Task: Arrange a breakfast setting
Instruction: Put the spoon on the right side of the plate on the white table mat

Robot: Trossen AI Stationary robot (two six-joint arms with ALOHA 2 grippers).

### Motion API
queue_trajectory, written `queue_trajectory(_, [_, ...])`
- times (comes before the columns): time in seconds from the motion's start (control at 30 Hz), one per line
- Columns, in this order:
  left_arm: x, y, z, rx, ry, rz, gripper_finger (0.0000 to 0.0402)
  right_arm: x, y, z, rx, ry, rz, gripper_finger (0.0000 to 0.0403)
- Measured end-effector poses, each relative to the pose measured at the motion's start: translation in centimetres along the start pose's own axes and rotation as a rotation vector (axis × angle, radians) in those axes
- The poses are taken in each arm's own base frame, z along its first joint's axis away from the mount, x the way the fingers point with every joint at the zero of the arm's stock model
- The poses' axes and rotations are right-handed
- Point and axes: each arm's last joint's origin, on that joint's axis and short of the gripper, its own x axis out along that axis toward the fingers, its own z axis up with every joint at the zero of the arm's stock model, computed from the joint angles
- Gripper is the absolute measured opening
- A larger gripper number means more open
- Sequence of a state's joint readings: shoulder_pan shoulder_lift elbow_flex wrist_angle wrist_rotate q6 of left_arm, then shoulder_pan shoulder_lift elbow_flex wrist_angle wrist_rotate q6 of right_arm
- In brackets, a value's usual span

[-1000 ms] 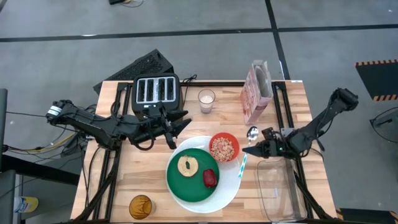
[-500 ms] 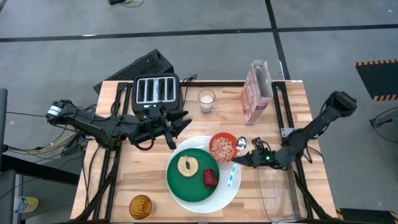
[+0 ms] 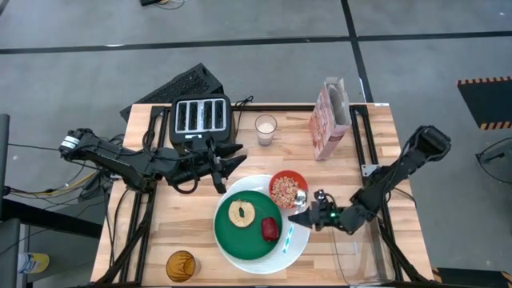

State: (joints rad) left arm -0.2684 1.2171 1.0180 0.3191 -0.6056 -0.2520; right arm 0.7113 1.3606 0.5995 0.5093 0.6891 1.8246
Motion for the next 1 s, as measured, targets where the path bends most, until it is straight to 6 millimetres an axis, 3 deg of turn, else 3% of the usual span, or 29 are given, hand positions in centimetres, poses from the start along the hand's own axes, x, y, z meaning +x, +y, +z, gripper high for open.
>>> queue_trajectory(0.53, [0.0,-0.2,-0.2,0.014,0.032,-0.074,0.0171,2.1,-3.0,-3.6,0.122,0.040,-0.109,0.0055])
queue_trajectory(1.0, [0.0,-0.4,-0.3,0.010,0.049,-0.134,0.0171,2.5,-6.4,-4.7,0.235,0.083,-0.237,0.0055])
